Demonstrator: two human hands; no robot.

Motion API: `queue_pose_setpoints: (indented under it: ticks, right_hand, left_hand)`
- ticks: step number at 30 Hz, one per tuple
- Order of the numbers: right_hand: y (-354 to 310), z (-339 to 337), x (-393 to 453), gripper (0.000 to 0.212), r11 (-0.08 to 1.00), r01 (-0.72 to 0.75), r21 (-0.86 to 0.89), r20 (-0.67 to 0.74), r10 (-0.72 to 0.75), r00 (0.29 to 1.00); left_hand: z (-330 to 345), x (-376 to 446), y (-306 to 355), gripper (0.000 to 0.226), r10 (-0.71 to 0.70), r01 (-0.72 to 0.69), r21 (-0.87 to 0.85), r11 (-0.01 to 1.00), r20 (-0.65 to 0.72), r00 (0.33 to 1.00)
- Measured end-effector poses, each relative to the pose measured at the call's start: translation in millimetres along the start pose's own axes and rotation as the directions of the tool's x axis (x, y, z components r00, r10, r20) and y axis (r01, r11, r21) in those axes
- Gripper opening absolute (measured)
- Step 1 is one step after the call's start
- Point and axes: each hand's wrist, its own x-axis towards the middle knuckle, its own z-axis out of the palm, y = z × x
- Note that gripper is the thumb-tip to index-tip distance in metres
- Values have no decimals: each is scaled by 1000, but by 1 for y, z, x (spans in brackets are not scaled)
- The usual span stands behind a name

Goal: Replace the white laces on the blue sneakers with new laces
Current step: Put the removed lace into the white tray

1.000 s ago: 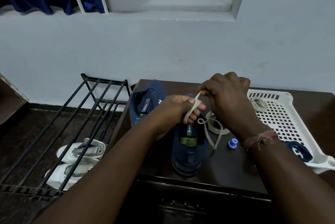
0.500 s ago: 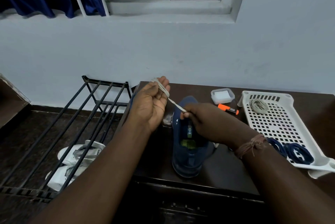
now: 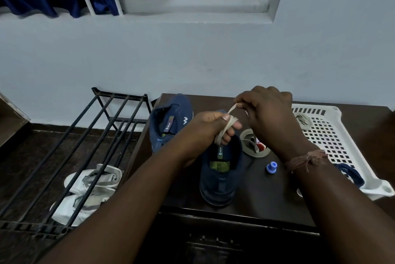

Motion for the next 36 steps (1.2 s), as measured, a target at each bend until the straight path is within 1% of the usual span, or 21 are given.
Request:
queue_pose_setpoints:
  ticks: [3, 5, 6, 8, 10, 11, 12, 13, 14, 16, 17, 19, 20, 23, 25, 27, 29, 30, 32, 34, 36]
  right_hand:
    - [0, 6, -4, 21, 998, -57, 6, 139, 56, 989]
    - [-5, 11, -7, 28, 995, -59, 79, 266, 36, 963]
    - [-9, 12, -9, 27, 992, -51, 113, 328, 12, 945]
    - [-18, 18, -11, 15, 991, -15, 135, 435, -46, 899]
    - [-28, 21, -13, 14, 991, 30, 131, 513, -94, 853]
    - [-31, 22, -14, 14, 990, 50, 135, 533, -115, 838]
    - [-34, 22, -14, 13, 988, 70, 138, 539, -134, 832]
    - [-36, 22, -15, 13, 987, 93, 134, 536, -151, 830]
    - [-37, 20, -14, 14, 985, 113, 133, 523, -166, 836]
    - [-35, 18, -12, 15, 982, 129, 140, 451, -180, 874]
    - [-32, 18, -10, 14, 982, 129, 135, 394, -173, 903]
    - [-27, 16, -6, 12, 990, 123, 72, 267, -138, 954]
    - [-23, 14, -5, 11, 992, 119, 30, 202, -122, 972]
    - [-14, 11, -2, 11, 995, 96, -41, 30, -94, 995]
    - [-10, 8, -1, 11, 997, 65, -35, -38, -66, 997]
    - [-6, 7, 0, 12, 999, 23, -22, -50, -25, 998]
    - [-3, 10, -2, 15, 1000, -19, 3, -22, 19, 1000]
    - [-3, 12, -3, 16, 999, -40, 31, 12, 39, 999]
    - [-5, 20, -6, 21, 993, -61, 106, 117, 49, 992]
    - [-14, 28, -9, 20, 988, -60, 141, 228, 27, 973]
    - [-24, 35, -12, 15, 986, -27, 166, 296, -24, 955]
  left_hand:
    - [-6, 1, 2, 33, 1, -5, -214, 977, -22, 1000]
    - [-10, 2, 3, 32, 7, -21, -357, 934, -41, 999]
    - [-12, 2, 4, 31, 11, -37, -423, 905, -64, 998]
    - [-15, 5, 5, 31, 2, -85, -558, 825, -148, 989]
    - [-19, 11, 4, 33, -37, -144, -679, 720, -244, 969]
    - [-21, 13, 3, 34, -59, -171, -703, 690, -291, 955]
    - [-22, 15, 3, 35, -76, -190, -695, 693, -333, 940]
    - [-23, 17, 1, 37, -92, -193, -656, 729, -373, 923]
    - [-22, 18, 0, 38, -102, -172, -592, 787, -401, 910]
    - [-17, 17, -3, 38, -123, -68, -411, 909, -421, 898]
    - [-14, 17, -4, 36, -145, 2, -326, 945, -414, 899]
    - [-6, 17, -7, 34, -160, 111, -148, 983, -373, 914]
    - [-4, 16, -8, 34, -149, 132, -73, 989, -346, 926]
    - [1, 10, -8, 34, -104, 119, 79, 990, -179, 978]
    - [2, 4, -5, 37, -88, 92, 73, 993, -56, 995]
    - [0, 2, -3, 36, -68, 68, -37, 997, 5, 998]
    - [-4, 1, 0, 33, -49, 54, -206, 977, 33, 998]
    - [-7, 1, 2, 32, -37, 55, -315, 947, 62, 997]
    - [-13, 0, 7, 30, 0, 53, -521, 852, 101, 995]
    - [-17, 1, 9, 31, 19, 19, -663, 749, 50, 999]
    - [-21, 5, 8, 33, 8, -59, -732, 678, -73, 997]
